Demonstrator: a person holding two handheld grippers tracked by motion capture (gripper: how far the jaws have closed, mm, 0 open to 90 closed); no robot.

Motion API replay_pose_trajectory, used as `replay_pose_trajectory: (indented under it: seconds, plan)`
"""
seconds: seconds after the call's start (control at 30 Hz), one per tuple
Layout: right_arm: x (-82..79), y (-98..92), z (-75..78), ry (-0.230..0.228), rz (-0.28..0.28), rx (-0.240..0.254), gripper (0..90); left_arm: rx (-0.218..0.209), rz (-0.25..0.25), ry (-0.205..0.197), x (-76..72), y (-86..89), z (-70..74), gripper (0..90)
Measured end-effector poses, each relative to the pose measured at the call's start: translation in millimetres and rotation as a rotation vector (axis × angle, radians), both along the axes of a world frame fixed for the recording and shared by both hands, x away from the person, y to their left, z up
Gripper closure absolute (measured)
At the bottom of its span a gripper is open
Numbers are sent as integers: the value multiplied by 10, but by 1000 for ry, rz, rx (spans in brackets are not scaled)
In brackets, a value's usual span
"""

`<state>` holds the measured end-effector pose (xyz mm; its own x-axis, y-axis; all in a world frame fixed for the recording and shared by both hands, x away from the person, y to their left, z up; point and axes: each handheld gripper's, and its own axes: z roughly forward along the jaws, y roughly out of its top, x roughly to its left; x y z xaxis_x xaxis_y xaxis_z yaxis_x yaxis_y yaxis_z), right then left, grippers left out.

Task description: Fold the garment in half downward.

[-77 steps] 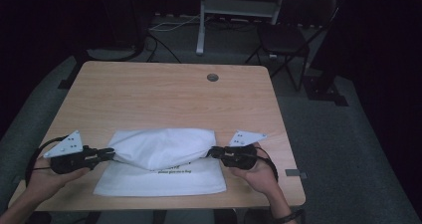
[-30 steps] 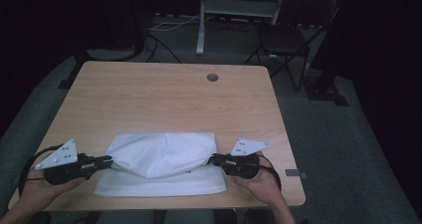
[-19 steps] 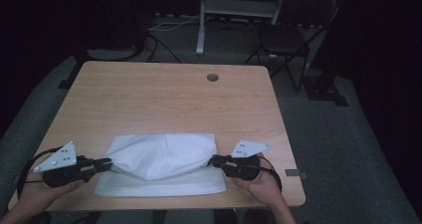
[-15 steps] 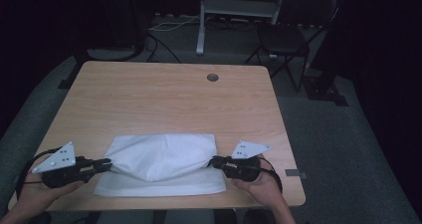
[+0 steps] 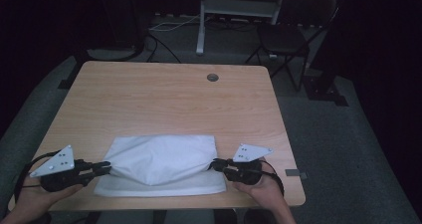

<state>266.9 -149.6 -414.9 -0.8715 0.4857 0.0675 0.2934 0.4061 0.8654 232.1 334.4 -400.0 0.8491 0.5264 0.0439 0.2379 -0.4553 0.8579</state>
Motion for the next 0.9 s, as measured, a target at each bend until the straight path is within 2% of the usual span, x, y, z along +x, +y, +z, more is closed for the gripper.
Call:
replay_pose_trajectory:
  seconds: [0.9]
  plan:
    - [-94, -17, 0, 1, 14, 1, 810, -10, -22, 5, -126, 8, 19, 817]
